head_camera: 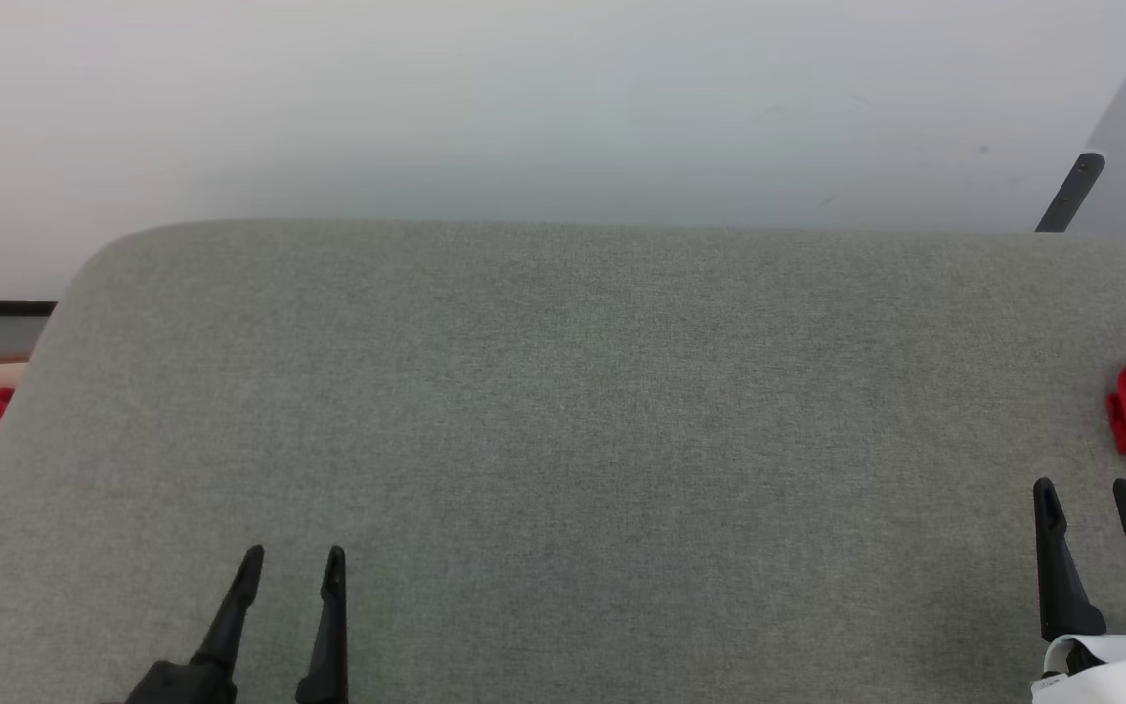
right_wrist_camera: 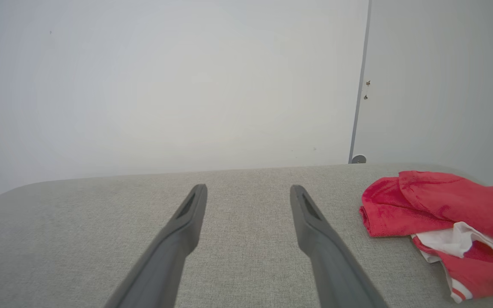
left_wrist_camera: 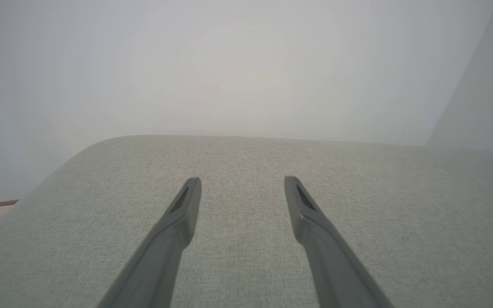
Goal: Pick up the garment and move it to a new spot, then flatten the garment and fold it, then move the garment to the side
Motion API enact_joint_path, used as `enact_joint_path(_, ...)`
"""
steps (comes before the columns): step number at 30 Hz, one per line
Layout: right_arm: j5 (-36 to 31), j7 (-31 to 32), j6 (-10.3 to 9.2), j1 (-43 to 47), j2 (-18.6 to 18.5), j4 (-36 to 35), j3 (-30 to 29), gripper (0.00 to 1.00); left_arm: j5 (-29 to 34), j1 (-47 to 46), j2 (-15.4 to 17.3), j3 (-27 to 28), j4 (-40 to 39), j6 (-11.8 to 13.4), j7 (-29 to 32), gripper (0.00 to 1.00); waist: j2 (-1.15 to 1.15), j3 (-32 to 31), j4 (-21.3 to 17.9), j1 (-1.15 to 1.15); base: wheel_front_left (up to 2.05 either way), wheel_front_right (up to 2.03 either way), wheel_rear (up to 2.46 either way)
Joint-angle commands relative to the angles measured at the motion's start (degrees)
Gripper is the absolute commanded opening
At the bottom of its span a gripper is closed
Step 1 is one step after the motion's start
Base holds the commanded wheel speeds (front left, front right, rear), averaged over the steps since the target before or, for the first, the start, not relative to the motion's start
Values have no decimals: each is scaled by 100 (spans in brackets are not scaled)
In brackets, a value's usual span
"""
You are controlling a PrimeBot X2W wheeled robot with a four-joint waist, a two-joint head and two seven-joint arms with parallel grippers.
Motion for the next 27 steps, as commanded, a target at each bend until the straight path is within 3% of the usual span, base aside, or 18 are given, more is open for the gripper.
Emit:
enact_joint_path(1, 69, -31, -5, -46, 19, -8, 25, 100, 39, -46, 28, 12, -7, -33, -3, 100, 0, 12, -4, 0, 0, 0, 0)
enact_joint_path(3, 81, -40, -5, -46, 13, -17, 40, 100, 61, -65, 28, 19, -32, -17, -3, 100, 0, 24, -7, 0, 0, 0, 0)
enact_joint_path(4, 23, -11, 0, -18, 2, -2, 27, 0, 33, -12, 13, 6, -19, 0, 0, 0, 0, 25, -7, 0, 0, 0, 0)
enact_joint_path(9, 42, 15, 0, 83, 102, 268, 42, 0, -5, 72, -51, -39, 254, 1, 7, 0, 0, 25, -6, 0, 0, 0, 0)
enact_joint_path(27, 1720, 366, -1, -152, 208, 516, 30, 0, -1890, -257, -68, 46, 497, -32, 449, 0, 0, -24, 37, 0, 0, 0, 0)
